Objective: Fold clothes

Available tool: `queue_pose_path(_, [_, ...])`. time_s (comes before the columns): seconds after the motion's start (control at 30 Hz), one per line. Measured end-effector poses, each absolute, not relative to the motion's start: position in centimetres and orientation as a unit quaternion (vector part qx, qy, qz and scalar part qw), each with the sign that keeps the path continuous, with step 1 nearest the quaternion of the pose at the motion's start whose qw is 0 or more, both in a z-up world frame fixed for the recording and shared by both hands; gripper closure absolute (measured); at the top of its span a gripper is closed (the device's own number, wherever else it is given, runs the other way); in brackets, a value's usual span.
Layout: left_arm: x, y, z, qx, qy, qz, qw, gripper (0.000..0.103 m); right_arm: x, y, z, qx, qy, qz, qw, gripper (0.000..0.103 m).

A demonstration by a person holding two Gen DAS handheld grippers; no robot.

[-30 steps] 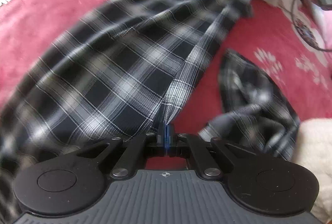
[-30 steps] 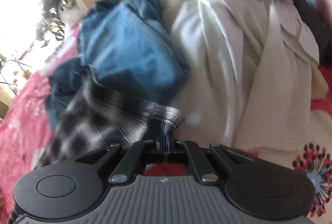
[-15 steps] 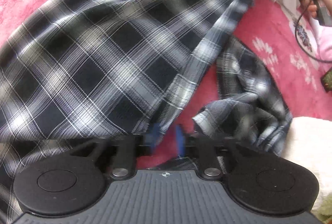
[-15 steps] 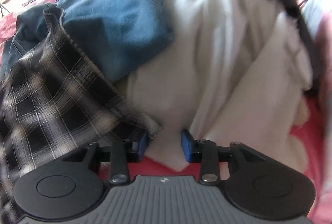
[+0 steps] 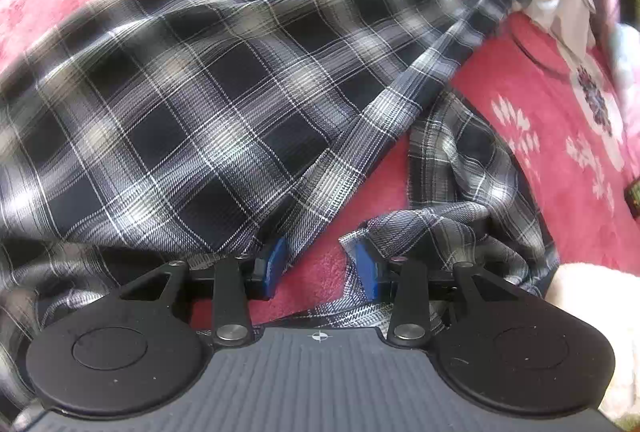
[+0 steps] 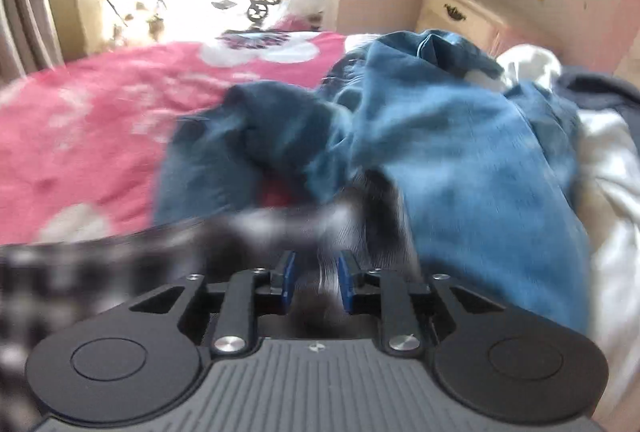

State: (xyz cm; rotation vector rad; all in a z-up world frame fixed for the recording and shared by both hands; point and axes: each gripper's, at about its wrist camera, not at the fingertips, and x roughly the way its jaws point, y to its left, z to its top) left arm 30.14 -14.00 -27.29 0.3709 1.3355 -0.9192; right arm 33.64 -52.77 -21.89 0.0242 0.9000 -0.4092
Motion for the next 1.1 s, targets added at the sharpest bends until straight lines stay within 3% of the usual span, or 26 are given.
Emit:
queue_pose_path(0.07, [30.1, -13.7, -27.1, 0.151, 0.597, -0.396, 0.682, 0.064, 34.9, -54.5, -22.2, 0.031, 0.430, -0.207, 0.878, 0.093])
queue_pose_path(0.17, [29.7, -13.4, -26.3, 0.127, 0.602, -0.375, 0.693, 0.064, 35.8, -56.5, -21.7, 0.065, 0.422, -0.218, 0.877, 0.093])
queue_pose_path(0.43, [26.4, -11.4, -22.3, 0.043, 0.608, -0.321, 0.725, 0.055, 34.3, -52.1, -16.3, 0.044, 0.387, -0.088, 0.917, 0.084])
queue_pose_path(0.73, [25.3, -4.8, -19.8, 0.018, 0.585, -0.231, 0.777, 0.055, 35.1, -34.9, -16.4, -0.001, 0.425, 0.251, 0.870, 0.083])
queue_pose_path(0.97, [24.7, 4.8, -20.8, -0.030, 0.592, -0.164, 0.788, 0.055, 28.8, -21.9, -18.9, -0.001, 0.479, 0.368, 0.797, 0.083])
queue_pose_path(1.0, [24.4, 6.4, -20.9, -0.042, 0.594, -0.155, 0.788, 0.055, 27.5, -20.7, -19.0, 0.006, 0.486, 0.371, 0.791, 0.080])
queue_pose_path(1.1, [23.5, 11.3, -21.1, -0.075, 0.599, -0.128, 0.787, 0.055, 24.0, -17.1, -19.5, 0.013, 0.507, 0.369, 0.779, 0.058])
